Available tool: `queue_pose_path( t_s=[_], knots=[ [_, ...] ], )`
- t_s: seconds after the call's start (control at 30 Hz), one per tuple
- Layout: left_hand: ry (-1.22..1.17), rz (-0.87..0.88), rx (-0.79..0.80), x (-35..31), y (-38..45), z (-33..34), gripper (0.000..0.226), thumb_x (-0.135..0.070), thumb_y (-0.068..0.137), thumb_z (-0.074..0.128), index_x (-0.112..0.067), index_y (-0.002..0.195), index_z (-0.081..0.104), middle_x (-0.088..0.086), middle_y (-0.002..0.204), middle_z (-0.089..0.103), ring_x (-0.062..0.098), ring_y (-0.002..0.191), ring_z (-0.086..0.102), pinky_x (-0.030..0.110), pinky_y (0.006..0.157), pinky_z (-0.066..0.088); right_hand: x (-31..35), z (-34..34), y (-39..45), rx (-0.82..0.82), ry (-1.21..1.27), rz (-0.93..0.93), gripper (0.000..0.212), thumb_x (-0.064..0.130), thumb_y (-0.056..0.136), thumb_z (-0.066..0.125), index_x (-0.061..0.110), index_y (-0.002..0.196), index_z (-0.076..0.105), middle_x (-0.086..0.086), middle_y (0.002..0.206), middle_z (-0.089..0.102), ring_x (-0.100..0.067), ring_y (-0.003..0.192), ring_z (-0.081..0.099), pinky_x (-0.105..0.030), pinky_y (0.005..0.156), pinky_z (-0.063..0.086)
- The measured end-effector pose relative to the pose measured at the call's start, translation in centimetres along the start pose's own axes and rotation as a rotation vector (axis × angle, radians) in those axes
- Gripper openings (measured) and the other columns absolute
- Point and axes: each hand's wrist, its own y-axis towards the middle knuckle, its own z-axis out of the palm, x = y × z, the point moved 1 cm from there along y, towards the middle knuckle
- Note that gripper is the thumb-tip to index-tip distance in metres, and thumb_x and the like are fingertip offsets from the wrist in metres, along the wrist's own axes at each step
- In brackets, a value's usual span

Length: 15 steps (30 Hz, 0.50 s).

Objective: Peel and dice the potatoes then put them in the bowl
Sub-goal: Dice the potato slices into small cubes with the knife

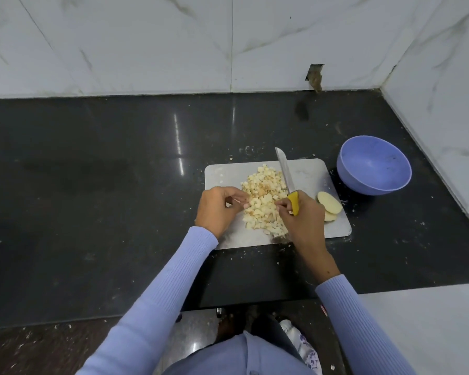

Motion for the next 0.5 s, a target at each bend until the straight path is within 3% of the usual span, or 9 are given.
queue_pose_path(
  t_s=[0.13, 0.2, 0.33, 0.5],
  knots=[
    [0.185, 0.163, 0.055, -2.0, 0.1, 1.9, 0.016, -0.027, 0.088, 0.067, -0.027, 0.102, 0.073, -0.012, 0.103, 0.071, 0.007, 0.096, 0.060, 0.031, 0.083, 0.051, -0.7, -2.1, 0.7, -0.013, 0.015, 0.075, 0.027, 0.009, 0.075, 0.077, 0.009, 0.065, 0.052, 0.003, 0.068, 0.064, -0.009, 0.066, 0.059, -0.017, 0.060, 0.045],
    [0.305, 0.276, 0.095, -2.9, 0.3, 3.5, 0.020, -0.027, 0.089, 0.065, -0.025, 0.108, 0.071, -0.008, 0.111, 0.068, 0.012, 0.107, 0.055, 0.029, 0.089, 0.046, -1.8, -3.8, 0.8, -0.007, 0.004, 0.124, 0.027, 0.007, 0.079, 0.072, 0.011, 0.063, 0.051, 0.004, 0.074, 0.068, -0.009, 0.071, 0.063, -0.022, 0.066, 0.049],
    [0.417, 0.444, 0.168, -4.5, 1.2, 7.7, 0.025, -0.022, 0.084, 0.070, -0.018, 0.109, 0.072, 0.002, 0.114, 0.068, 0.024, 0.109, 0.057, 0.035, 0.094, 0.043, -4.0, -7.6, 0.8, 0.024, 0.034, 0.260, 0.027, -0.005, 0.081, 0.060, 0.015, 0.063, 0.055, 0.009, 0.080, 0.072, 0.000, 0.074, 0.065, -0.023, 0.070, 0.054],
    [0.499, 0.524, 0.262, -6.7, 3.3, 12.2, 0.033, -0.015, 0.083, 0.069, -0.016, 0.117, 0.068, 0.005, 0.124, 0.064, 0.028, 0.113, 0.055, 0.039, 0.096, 0.043, -6.0, -10.8, 0.9, -0.027, 0.047, 0.283, 0.030, -0.004, 0.077, 0.066, 0.019, 0.062, 0.053, 0.011, 0.076, 0.070, -0.001, 0.077, 0.064, -0.004, 0.064, 0.044]
  ],
)
